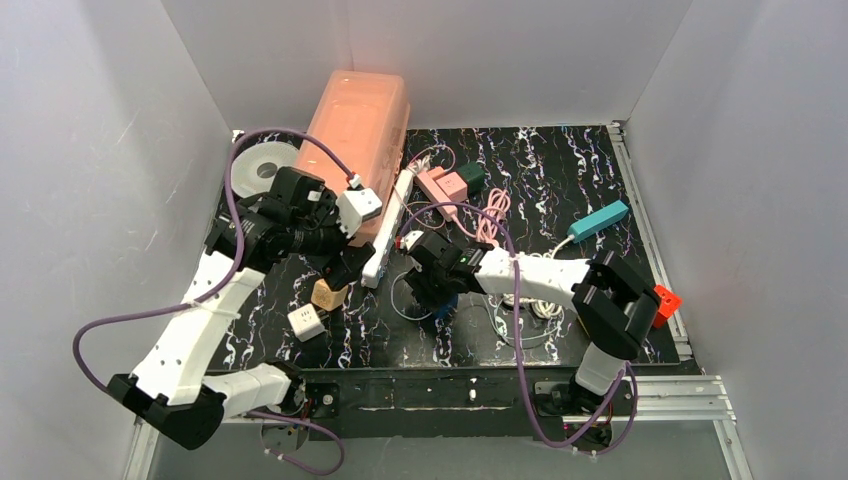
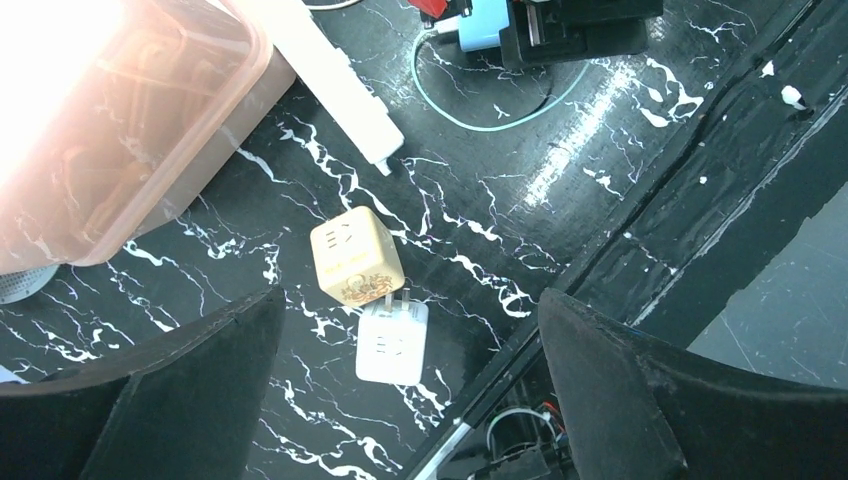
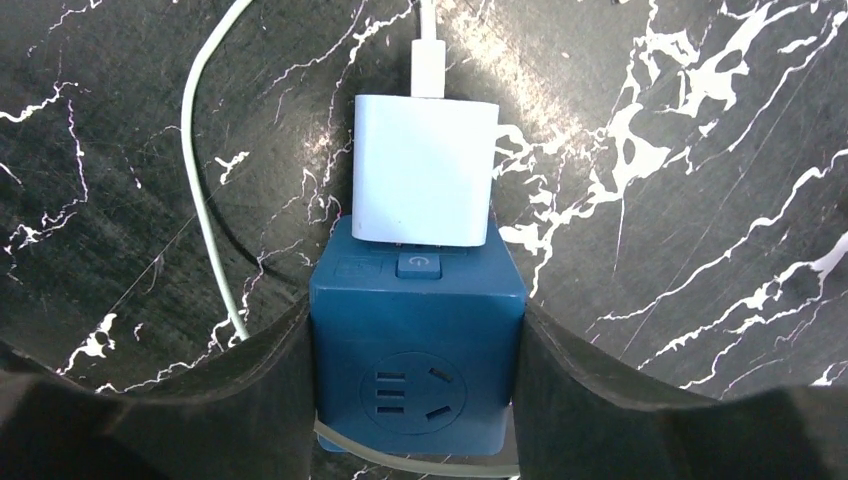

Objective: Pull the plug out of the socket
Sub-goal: Remove the plug from the socket.

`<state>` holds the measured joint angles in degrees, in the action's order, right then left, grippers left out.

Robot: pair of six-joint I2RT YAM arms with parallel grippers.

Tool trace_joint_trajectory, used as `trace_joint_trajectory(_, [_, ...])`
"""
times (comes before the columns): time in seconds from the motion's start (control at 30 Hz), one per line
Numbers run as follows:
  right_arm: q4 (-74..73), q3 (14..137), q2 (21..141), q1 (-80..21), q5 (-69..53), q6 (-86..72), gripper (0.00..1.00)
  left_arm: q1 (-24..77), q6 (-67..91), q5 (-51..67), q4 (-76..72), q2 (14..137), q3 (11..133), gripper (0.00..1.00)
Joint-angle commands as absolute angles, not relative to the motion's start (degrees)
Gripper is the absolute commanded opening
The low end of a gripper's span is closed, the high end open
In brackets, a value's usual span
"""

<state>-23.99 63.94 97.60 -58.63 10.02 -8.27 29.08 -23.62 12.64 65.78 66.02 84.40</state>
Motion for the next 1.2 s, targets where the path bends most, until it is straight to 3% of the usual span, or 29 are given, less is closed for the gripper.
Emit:
trace_joint_trajectory(0.0, [-24.9, 63.9, 93.0, -58.8, 9.9, -6.5, 0.42, 29.0, -24.8, 15.1, 63.1, 60.7, 81.3, 0.98])
trace_joint_trajectory(0.13, [-24.4, 65.1, 88.3, -59.1, 10.3, -4.4, 0.07, 29.0, -27.4, 20.5, 59.0, 55.5, 76.3, 0.98])
trace_joint_trajectory(0.2, [-20.6, 63.0, 83.3, -59.9, 11.5, -2.5, 0.02, 29.0, -29.3, 23.6, 57.1, 52.9, 74.0, 0.98])
trace_joint_trajectory(0.4, [-11.2, 57.2, 71.7, -65.0, 16.3, 4.5, 0.01, 29.1, -36.9, 31.5, 53.6, 49.2, 68.8, 0.98])
trace_joint_trajectory(0.67, [-17.7, 60.6, 65.2, -67.1, 13.4, 0.4, 0.01, 30.9, -47.2, 32.0, 41.4, 45.4, 69.4, 0.98])
trace_joint_trajectory(0.87, [-19.6, 62.7, 65.0, -69.1, 14.1, -1.1, 0.01, 35.8, -56.5, 41.2, 41.3, 39.4, 67.0, 0.98])
trace_joint_trajectory(1.17, [-19.2, 66.9, 66.1, -69.2, 3.8, -3.8, 0.01, 43.0, -79.8, 38.2, 36.9, 32.2, 55.6, 0.98])
